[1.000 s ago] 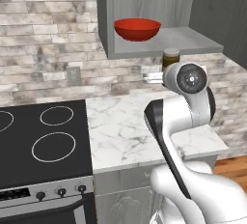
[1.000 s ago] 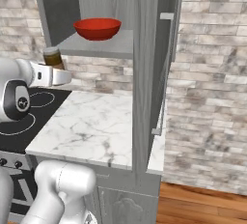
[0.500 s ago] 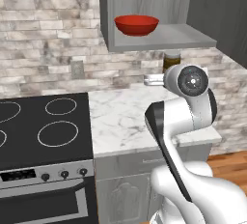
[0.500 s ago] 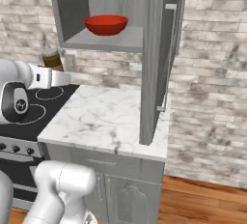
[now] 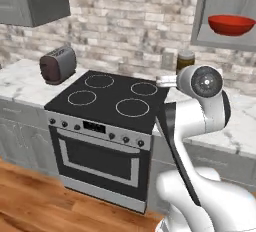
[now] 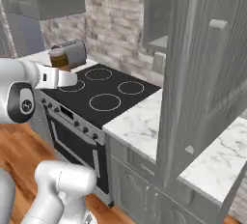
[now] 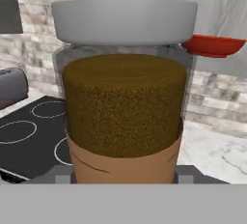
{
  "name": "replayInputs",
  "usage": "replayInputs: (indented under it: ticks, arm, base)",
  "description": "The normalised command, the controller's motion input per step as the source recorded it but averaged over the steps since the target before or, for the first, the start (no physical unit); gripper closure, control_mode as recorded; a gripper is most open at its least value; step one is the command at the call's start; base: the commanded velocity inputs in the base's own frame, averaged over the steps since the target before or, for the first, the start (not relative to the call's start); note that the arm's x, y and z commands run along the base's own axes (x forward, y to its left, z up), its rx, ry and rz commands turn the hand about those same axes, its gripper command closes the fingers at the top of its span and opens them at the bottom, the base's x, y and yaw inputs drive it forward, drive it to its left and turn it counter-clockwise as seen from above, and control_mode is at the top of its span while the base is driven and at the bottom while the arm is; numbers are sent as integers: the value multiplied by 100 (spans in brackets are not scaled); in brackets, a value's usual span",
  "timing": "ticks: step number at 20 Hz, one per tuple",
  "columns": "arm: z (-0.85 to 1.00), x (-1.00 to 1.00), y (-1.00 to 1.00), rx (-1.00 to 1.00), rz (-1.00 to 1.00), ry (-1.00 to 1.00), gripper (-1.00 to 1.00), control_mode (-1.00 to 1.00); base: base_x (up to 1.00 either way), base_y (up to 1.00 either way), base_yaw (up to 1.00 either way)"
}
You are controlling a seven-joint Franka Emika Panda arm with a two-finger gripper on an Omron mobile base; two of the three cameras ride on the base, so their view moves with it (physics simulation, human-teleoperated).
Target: Take the cinnamon bottle from the cabinet and place it on the dining table, next to the plate with the cupcake. Then take the chocolate from the dining counter and place it on the cupcake plate.
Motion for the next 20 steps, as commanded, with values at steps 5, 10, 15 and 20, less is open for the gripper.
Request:
replayInputs:
  ticks: [5,10,15,20]
  arm:
    - [0,0,0,0,0,0,100,100]
    - [0,0,0,0,0,0,100,100]
    - [0,0,0,0,0,0,100,100]
    - [0,0,0,0,0,0,100,100]
  base:
    - [-16,2,100]
    - [-7,1,93]
    - [0,0,92]
    - [24,0,80]
